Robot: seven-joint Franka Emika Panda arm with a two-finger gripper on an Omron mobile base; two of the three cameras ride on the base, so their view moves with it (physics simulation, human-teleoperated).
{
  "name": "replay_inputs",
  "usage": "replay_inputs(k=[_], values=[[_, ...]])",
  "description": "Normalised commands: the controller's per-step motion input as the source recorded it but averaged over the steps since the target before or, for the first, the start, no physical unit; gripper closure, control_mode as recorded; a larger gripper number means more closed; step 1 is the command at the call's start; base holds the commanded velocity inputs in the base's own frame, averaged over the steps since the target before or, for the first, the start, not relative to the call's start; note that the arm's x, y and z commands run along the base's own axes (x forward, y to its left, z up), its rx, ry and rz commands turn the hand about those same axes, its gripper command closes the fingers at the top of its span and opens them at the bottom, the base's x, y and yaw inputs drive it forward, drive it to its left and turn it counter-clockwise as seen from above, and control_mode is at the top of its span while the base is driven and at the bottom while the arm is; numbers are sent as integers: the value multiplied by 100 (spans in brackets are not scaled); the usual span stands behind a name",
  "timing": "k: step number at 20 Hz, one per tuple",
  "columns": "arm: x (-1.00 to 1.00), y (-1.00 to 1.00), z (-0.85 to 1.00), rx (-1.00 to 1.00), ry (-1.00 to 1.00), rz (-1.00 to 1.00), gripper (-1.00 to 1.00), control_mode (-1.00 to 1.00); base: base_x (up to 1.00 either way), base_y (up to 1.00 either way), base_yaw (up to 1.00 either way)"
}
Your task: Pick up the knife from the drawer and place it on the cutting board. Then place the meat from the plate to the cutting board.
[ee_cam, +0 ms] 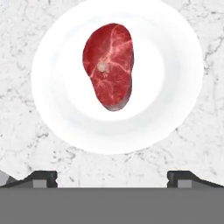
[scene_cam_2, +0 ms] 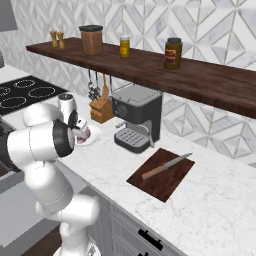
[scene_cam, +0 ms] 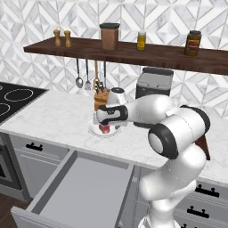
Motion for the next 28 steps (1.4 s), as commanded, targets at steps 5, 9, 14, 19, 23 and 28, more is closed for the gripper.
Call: replay_inputs(k=[5, 9, 14, 19, 23, 28], values=[[32, 0, -28, -2, 0, 0, -100, -100, 0, 0, 0], [35, 0, -34, -4, 0, 0, -100, -100, 0, 0, 0], [37, 0, -25, -2, 0, 0, -100, -100, 0, 0, 0], [42, 4, -17, 0, 0, 0, -100, -100, 0, 0, 0], [41, 8, -21, 0, 0, 0, -100, -100, 0, 0, 0], [29, 7, -28, -1, 0, 0, 100, -100, 0, 0, 0]])
